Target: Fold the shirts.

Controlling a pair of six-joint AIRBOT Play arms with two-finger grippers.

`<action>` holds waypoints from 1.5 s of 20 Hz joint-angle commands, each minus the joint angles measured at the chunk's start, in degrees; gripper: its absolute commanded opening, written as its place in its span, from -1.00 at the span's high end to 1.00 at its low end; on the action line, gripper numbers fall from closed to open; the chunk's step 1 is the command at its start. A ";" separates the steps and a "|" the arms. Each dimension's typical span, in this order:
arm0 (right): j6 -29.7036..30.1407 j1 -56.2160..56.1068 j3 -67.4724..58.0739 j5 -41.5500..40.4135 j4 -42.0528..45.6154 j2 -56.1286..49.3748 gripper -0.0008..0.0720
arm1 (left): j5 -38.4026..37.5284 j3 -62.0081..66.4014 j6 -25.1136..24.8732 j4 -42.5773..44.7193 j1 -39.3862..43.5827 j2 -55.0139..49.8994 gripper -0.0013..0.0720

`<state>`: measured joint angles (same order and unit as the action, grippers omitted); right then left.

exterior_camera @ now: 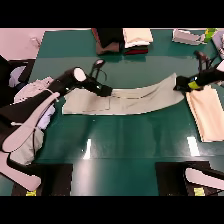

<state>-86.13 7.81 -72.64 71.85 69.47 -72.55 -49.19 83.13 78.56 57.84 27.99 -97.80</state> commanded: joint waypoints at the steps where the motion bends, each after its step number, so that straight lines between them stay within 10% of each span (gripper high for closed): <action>1: -2.64 -5.20 -7.50 3.45 -2.54 3.87 0.93 | 0.13 4.24 0.48 -0.09 4.70 -5.03 0.90; 15: -9.31 -25.29 -30.82 4.68 -2.47 -4.39 0.93 | -6.78 11.43 0.92 1.27 5.11 -9.60 0.90; 21: -10.23 -33.79 -40.87 4.26 -2.51 -13.27 0.93 | -12.17 16.00 1.07 14.71 -5.49 2.71 0.89; 29: -9.94 -50.42 -41.62 -19.58 -7.37 -30.49 0.92 | -14.88 16.00 0.94 26.01 -22.84 26.53 0.89; 30: -8.39 -51.84 -42.80 -23.91 -7.82 -33.86 0.62 | -14.88 16.00 0.94 26.01 -23.96 28.46 0.89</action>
<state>-96.38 -39.31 -115.02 60.03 64.34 -99.63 -63.64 99.04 79.59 81.25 8.62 -75.90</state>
